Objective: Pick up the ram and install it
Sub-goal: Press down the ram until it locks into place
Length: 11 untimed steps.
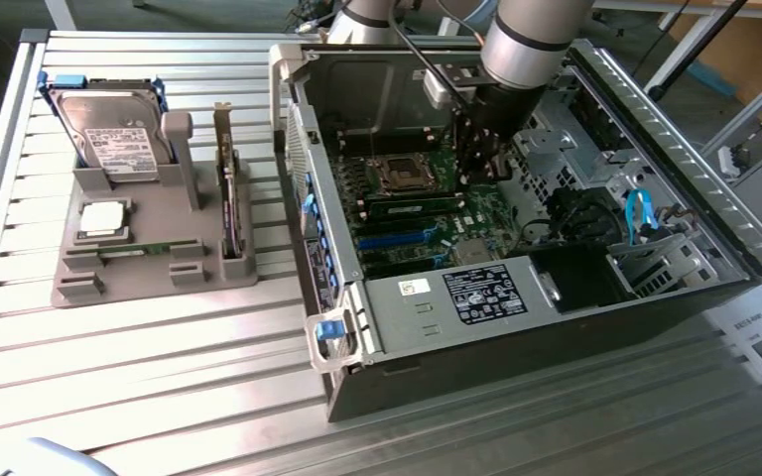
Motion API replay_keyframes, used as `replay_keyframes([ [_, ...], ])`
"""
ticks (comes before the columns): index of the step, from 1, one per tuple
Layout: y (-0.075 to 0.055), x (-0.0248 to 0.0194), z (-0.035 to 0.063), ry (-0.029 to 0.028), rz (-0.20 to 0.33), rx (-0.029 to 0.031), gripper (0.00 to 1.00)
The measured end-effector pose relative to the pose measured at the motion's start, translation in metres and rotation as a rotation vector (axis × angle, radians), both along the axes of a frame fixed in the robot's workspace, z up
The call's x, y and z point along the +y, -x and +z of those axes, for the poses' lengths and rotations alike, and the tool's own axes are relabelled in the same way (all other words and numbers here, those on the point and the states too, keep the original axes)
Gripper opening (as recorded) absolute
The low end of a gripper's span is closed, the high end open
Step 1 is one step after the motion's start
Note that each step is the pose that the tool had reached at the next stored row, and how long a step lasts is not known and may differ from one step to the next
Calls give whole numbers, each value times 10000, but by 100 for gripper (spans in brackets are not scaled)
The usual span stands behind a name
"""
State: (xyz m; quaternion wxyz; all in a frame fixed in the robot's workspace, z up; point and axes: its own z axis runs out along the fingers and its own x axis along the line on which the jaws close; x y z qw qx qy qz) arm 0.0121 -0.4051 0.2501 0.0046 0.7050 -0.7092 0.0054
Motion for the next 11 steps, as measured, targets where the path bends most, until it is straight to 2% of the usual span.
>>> replay_keyframes([
  [11, 235, 0, -6, 0, 0, -1, 10],
])
